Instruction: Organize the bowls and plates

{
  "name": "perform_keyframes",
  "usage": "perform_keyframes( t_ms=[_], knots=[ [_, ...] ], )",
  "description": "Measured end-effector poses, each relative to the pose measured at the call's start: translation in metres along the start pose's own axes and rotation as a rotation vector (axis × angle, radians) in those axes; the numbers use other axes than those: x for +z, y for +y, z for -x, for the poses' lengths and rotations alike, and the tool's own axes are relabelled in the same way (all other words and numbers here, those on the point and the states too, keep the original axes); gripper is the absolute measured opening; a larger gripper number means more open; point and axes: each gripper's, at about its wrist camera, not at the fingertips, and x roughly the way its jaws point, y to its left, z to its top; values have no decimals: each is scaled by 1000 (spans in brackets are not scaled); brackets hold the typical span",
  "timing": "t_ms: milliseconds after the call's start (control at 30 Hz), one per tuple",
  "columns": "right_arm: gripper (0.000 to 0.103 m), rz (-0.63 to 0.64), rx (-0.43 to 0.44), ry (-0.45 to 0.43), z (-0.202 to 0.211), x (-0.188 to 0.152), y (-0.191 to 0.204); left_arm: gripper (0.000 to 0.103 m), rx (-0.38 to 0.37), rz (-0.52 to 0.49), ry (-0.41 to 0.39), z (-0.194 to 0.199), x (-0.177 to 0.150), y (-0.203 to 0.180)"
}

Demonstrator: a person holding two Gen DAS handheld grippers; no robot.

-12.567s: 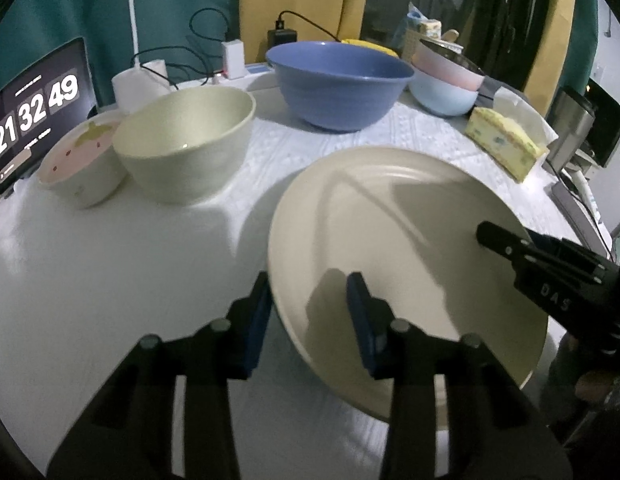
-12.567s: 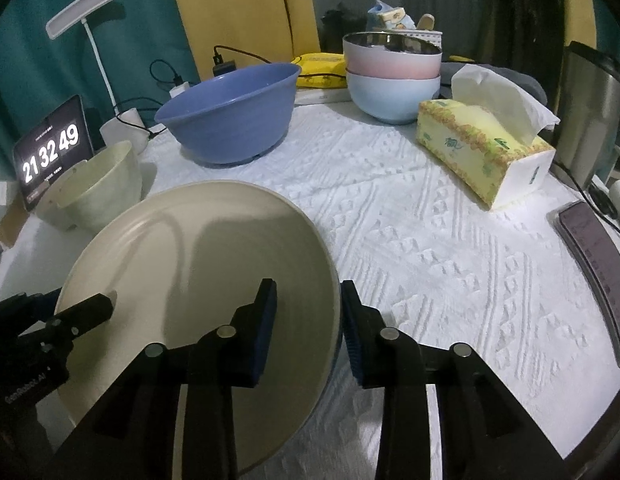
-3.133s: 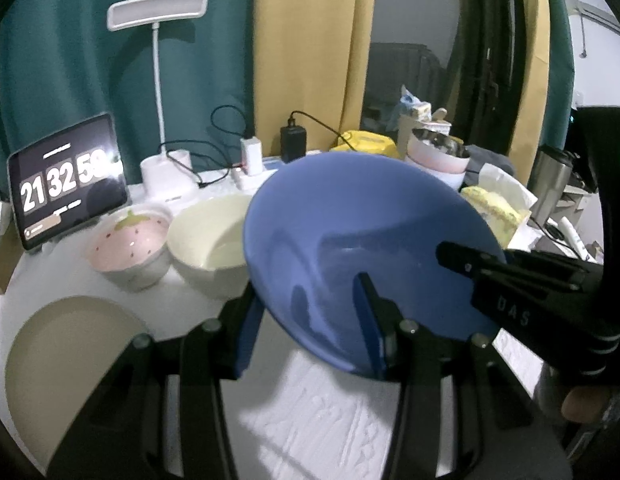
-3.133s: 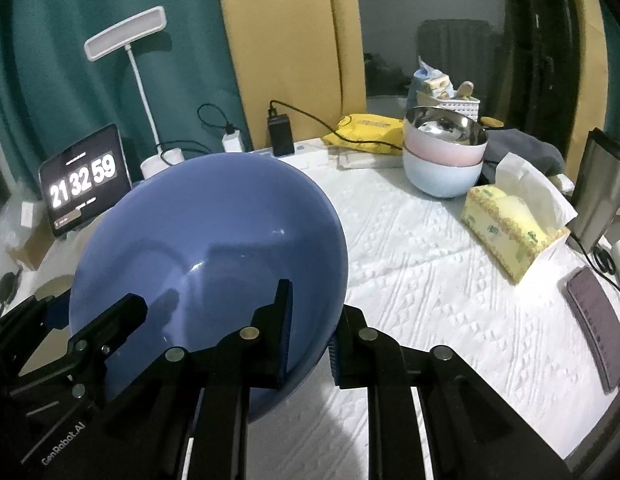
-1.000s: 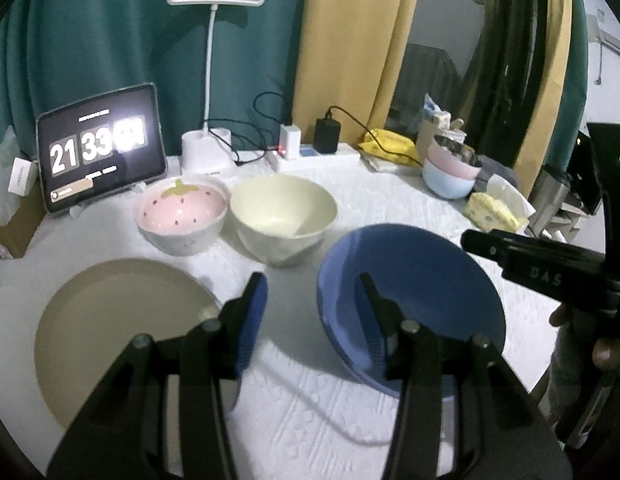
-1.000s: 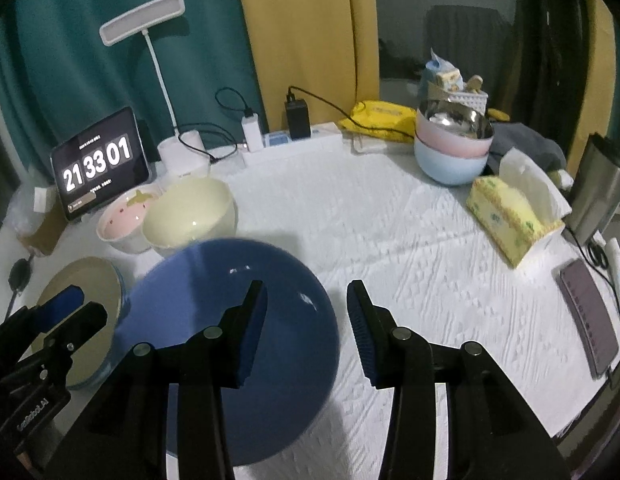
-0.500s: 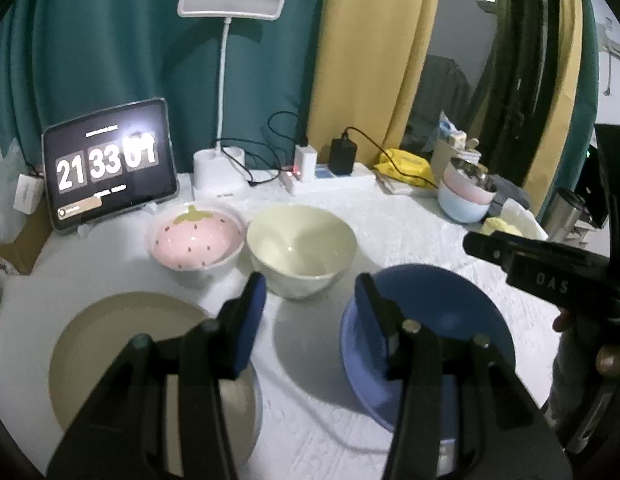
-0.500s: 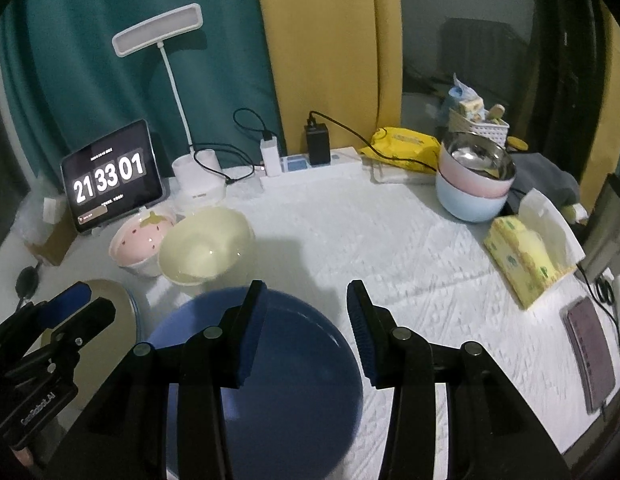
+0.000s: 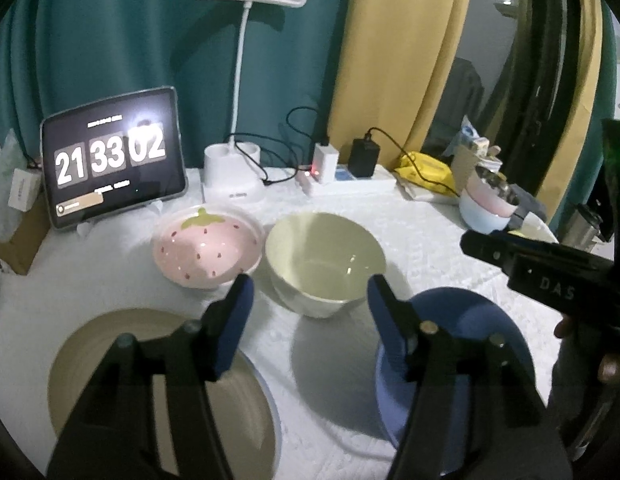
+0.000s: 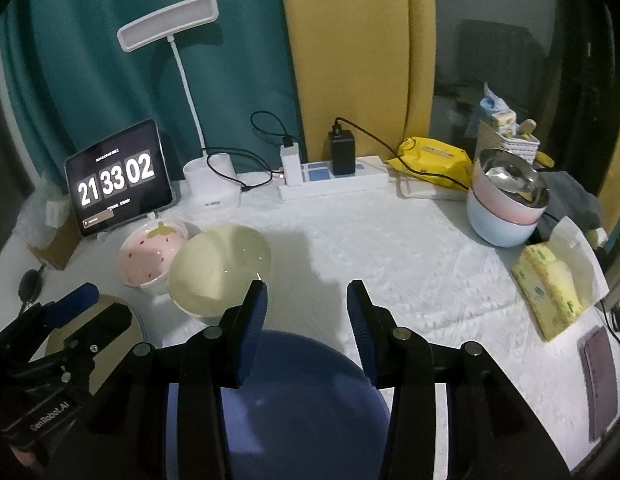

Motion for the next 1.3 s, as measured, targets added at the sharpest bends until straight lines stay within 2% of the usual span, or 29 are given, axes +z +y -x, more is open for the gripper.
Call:
perform_keyframes(
  t_ms=[333,800,1033,1300],
  knots=[
    [44,1,29,63,-38,13,7,61,21,48,74,-39,8,10],
    [44,-14,26,182,-95,14,13,61,-8,85,177,-84,9,14],
    [44,-34,16,249,-118,7,14,60,4,88,209,-98,6,17],
    [44,-39,28,265,-132,6,14,59,-5,109,224,-105,4,22]
  ],
)
